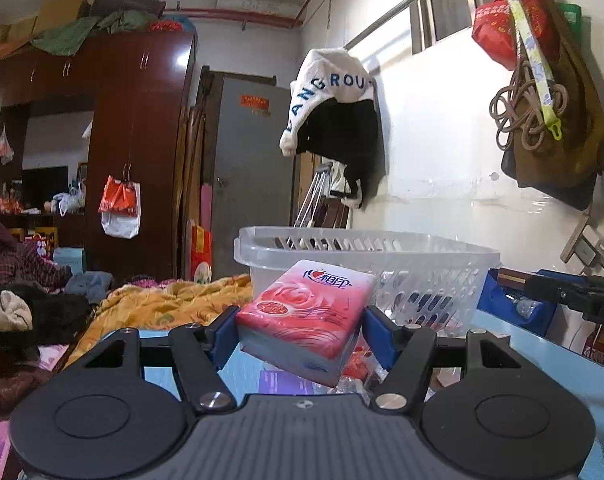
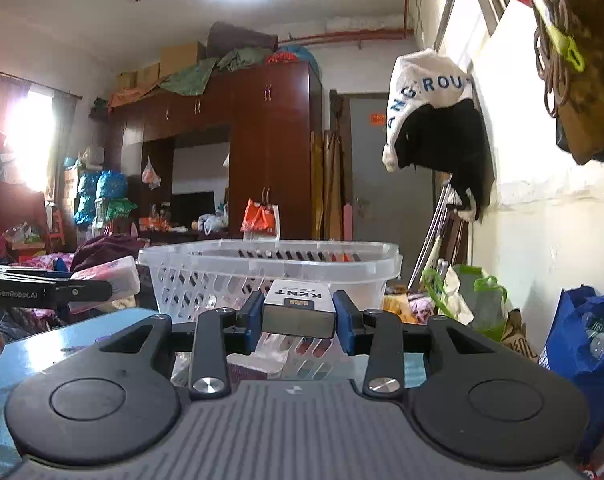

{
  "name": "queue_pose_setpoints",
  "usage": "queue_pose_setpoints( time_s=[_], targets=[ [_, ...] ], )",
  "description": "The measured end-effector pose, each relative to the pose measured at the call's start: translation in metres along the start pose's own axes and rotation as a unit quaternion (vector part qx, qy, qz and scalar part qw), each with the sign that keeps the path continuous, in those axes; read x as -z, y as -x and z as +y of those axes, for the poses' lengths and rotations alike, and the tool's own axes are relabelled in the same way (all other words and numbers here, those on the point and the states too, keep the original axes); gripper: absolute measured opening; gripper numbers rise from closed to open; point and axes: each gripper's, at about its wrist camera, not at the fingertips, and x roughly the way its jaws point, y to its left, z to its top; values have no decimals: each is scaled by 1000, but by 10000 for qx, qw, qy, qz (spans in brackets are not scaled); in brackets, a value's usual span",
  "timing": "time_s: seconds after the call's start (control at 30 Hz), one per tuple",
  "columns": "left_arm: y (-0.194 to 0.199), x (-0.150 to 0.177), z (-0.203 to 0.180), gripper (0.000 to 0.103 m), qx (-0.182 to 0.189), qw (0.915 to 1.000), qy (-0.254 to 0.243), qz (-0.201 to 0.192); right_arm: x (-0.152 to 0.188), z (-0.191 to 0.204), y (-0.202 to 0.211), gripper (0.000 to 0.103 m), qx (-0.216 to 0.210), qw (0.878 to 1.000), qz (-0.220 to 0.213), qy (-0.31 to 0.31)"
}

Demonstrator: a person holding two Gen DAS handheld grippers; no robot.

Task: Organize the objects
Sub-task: 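Grasp the pink tissue pack with the left tool while the right tool grasps the white KENT box, then carry both items over the white basket and open both tools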

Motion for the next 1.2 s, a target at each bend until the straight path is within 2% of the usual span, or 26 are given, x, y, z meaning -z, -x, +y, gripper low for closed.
queue_pose_setpoints(
  time_s=[0.23, 0.33, 0.43, 0.5, 0.6, 0.7, 0.73, 0.83, 0.87, 0.9, 0.93, 0.97, 1.0, 1.07, 1.13, 1.2],
  targets=[
    [15, -3, -9, 69, 34, 9987, -193, -471, -1, 0, 14, 41, -53, 9988, -493, 4],
    [19, -9, -8, 69, 102, 9985, -29, -533, -4, -2, 17, 41, -243, 9977, -625, -119],
    [24, -26, -15, 69, 182, 9980, -50, -599, -22, -3, 16, 41, -337, 9972, -642, -154],
    [19, -46, -23, 69, 161, 9978, -200, -613, -44, 1, 8, 41, -167, 9979, -624, 44],
    [-11, -81, -32, 69, -64, 9991, -189, -374, -85, -3, -28, 41, -1, 9995, -276, 177],
    [-61, -109, -36, 69, -86, 9997, -112, 205, -107, -17, -76, 41, 35, 9993, 370, 101],
    [-77, -113, -37, 69, -75, 9991, -93, 408, -111, -23, -92, 41, 66, 9982, 601, 16],
    [-116, -117, -34, 69, -28, 9956, 154, 926, -109, -38, -120, 42, 86, 9956, 894, -272],
    [-125, -116, -34, 69, -24, 9944, 164, 1039, -105, -40, -123, 45, 91, 9957, 864, -334],
    [-133, -114, -34, 71, -61, 9938, 120, 1102, -102, -41, -125, 53, 113, 9962, 812, -309],
    [-138, -112, -36, 80, -115, 9934, 68, 1140, -98, -41, -126, 81, 173, 9963, 804, -238],
    [-141, -109, -36, 86, -162, 9929, 52, 1176, -93, -41, -125, 102, 255, 9966, 768, -166],
    [-140, -105, -35, 88, -161, 9928, 52, 1189, -90, -41, -119, 103, 290, 9968, 723, -154],
    [-123, -99, -33, 88, -58, 9941, 46, 1078, -85, -45, -96, 103, 69, 9973, 552, -479],
    [-92, -93, -32, 88, 86, 9965, -57, 828, -78, -53, -66, 103, -341, 9947, 297, -923],
    [-56, -81, -29, 89, 222, 9974, -149, 667, -63, -50, -45, 103, -509, 9927, 389, -1026]
  ],
)
